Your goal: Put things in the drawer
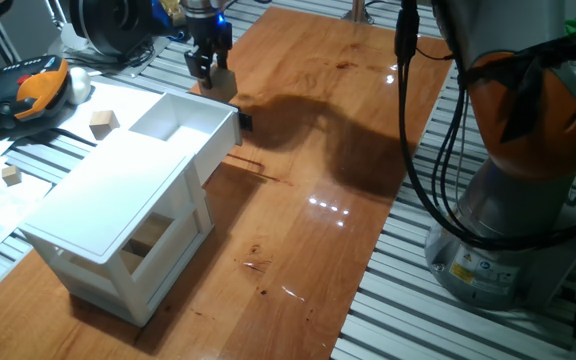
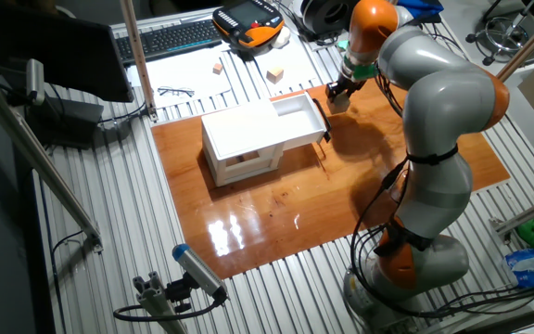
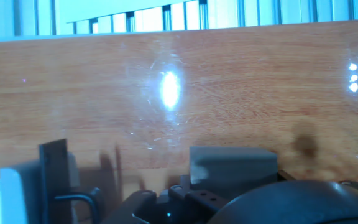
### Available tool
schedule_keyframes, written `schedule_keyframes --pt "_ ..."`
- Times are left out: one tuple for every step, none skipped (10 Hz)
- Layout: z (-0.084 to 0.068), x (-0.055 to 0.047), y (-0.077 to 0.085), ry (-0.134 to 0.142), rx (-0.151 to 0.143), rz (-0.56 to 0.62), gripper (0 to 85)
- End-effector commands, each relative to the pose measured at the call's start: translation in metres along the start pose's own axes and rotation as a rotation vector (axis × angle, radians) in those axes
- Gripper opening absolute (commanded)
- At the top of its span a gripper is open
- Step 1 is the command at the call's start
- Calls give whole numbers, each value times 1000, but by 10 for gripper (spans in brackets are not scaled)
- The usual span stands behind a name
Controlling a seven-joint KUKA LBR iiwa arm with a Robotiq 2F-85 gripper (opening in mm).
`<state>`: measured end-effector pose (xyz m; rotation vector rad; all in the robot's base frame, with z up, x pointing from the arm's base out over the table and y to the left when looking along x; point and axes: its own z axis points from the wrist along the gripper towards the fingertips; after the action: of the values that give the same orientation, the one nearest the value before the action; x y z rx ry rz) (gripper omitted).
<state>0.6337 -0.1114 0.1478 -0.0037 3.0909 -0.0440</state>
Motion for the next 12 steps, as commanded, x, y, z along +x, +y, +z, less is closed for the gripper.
schedule_keyframes --pt "-1 1 0 10 -9 5 0" --pt "0 1 -1 7 -1 -5 0" --pt "0 1 -1 4 13 -12 0" --pt "0 1 -1 -1 62 -11 0" --pt "0 1 -1 5 97 3 0" --pt "0 1 -1 17 59 22 0" --pt "0 1 -1 10 13 56 0" --pt "0 1 -1 7 -4 76 0" --pt "0 1 -1 15 -3 81 0" --pt "0 1 -1 26 -9 81 0" --pt "0 1 -1 28 -15 77 0" --pt "0 1 -1 49 -15 58 0"
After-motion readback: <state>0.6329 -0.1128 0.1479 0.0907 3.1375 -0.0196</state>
